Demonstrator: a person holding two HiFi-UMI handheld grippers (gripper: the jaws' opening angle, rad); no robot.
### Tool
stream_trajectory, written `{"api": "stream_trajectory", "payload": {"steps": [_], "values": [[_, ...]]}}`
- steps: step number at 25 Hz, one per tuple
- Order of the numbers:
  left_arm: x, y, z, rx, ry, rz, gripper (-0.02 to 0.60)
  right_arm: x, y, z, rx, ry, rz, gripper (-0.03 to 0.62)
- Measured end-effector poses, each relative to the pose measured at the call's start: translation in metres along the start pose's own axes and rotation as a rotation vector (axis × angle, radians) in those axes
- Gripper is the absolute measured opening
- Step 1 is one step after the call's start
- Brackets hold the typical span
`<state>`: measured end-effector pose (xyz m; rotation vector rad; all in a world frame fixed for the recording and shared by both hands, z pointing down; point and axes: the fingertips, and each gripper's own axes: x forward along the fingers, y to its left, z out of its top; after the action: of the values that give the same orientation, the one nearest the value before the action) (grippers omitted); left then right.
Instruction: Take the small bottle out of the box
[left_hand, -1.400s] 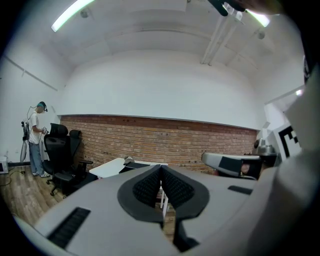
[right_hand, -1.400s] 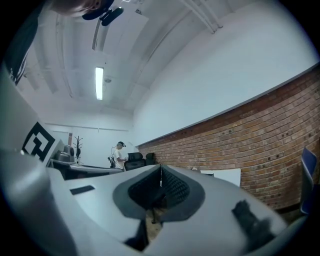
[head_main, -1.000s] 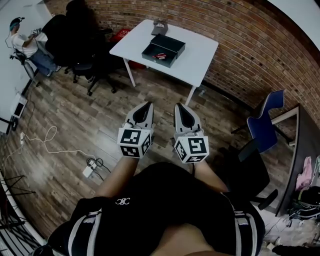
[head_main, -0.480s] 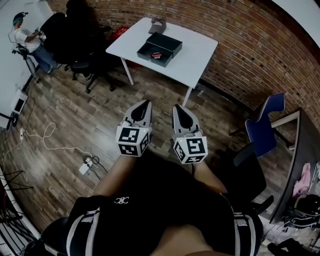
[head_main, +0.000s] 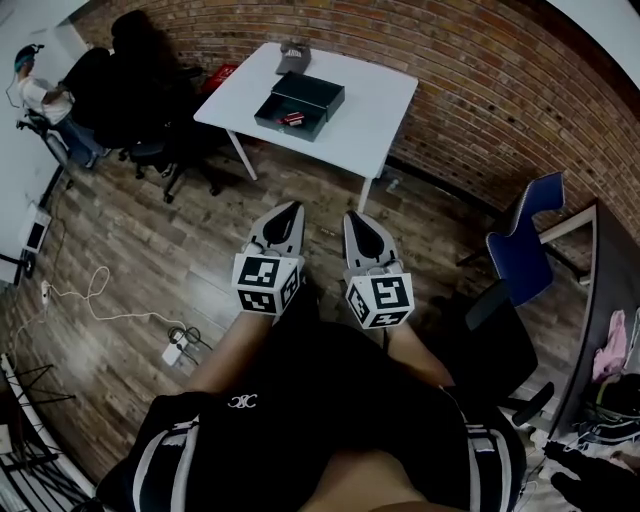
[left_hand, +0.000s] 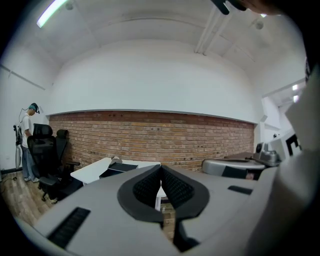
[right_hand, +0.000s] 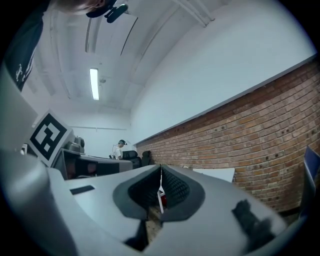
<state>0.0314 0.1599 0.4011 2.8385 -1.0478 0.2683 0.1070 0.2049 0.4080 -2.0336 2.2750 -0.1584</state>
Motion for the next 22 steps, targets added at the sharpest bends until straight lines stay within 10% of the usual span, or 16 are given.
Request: {"api": "stream_trajectory", "payload": {"steps": [22], "values": [[0.075, 0.066, -0.011, -0.035, 0.041, -0.014, 0.014, 0.094, -0.026, -0.019, -0.005, 0.060, -0.008, 0.031]]}}
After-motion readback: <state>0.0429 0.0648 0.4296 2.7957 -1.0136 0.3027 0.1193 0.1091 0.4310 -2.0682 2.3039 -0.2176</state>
